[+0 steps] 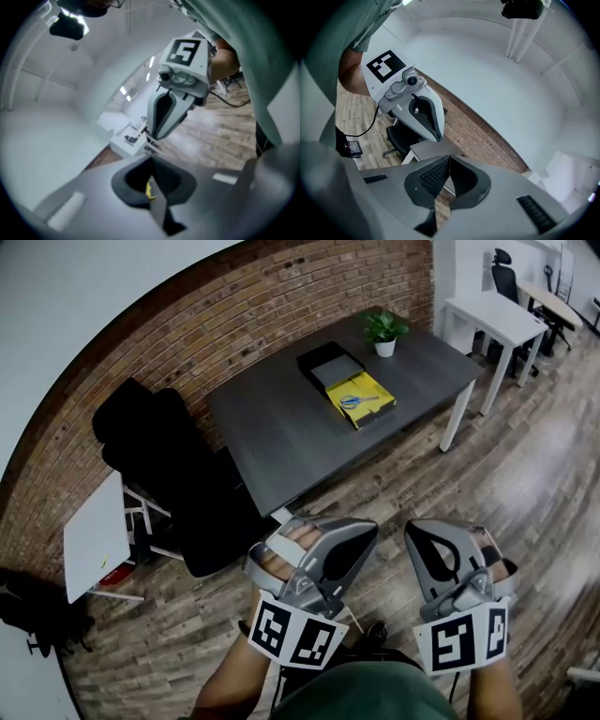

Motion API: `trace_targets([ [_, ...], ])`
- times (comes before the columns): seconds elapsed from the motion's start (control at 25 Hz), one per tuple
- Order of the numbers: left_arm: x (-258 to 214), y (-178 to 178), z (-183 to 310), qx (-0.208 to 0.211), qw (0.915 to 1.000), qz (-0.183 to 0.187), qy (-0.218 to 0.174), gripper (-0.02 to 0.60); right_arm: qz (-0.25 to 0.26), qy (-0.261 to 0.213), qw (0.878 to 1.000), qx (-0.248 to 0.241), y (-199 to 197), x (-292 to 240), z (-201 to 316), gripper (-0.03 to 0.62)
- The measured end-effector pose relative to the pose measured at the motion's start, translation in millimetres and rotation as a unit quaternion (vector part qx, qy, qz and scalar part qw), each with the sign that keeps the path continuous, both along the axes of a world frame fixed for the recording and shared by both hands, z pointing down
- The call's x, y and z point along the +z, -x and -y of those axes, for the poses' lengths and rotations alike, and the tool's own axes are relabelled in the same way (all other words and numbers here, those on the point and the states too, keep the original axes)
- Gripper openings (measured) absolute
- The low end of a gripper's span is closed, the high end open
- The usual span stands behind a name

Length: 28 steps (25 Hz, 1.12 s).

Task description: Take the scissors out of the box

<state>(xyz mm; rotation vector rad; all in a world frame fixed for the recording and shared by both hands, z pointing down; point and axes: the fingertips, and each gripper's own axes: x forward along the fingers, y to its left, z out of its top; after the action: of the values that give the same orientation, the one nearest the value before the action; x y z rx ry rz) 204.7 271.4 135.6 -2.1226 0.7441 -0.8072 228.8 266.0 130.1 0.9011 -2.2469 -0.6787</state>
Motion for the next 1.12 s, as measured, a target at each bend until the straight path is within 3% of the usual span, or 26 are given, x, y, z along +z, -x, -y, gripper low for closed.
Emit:
trace_targets([
  [0.48, 17.1, -7.7, 70.0, 0.006, 0.9999, -0.002, 0.016, 0.000, -0.002, 0.015, 1.000, 0.005, -6.3, 14.9, 64.5, 0.008],
  [0.76, 25.2, -4.1, 141.4, 0.025, 0.9993, -0.008, 0.025, 0.000, -0.007, 0.025, 0.999, 0.018, 3.1, 20.9, 134.3, 0.008],
  [1.12, 36.7, 25.3, 238.5, 0.038, 0.9983, -0.002, 0.045, 0.000, -0.001, 0.049, 0.998, 0.033, 34.8, 34.9, 236.0, 0.008],
])
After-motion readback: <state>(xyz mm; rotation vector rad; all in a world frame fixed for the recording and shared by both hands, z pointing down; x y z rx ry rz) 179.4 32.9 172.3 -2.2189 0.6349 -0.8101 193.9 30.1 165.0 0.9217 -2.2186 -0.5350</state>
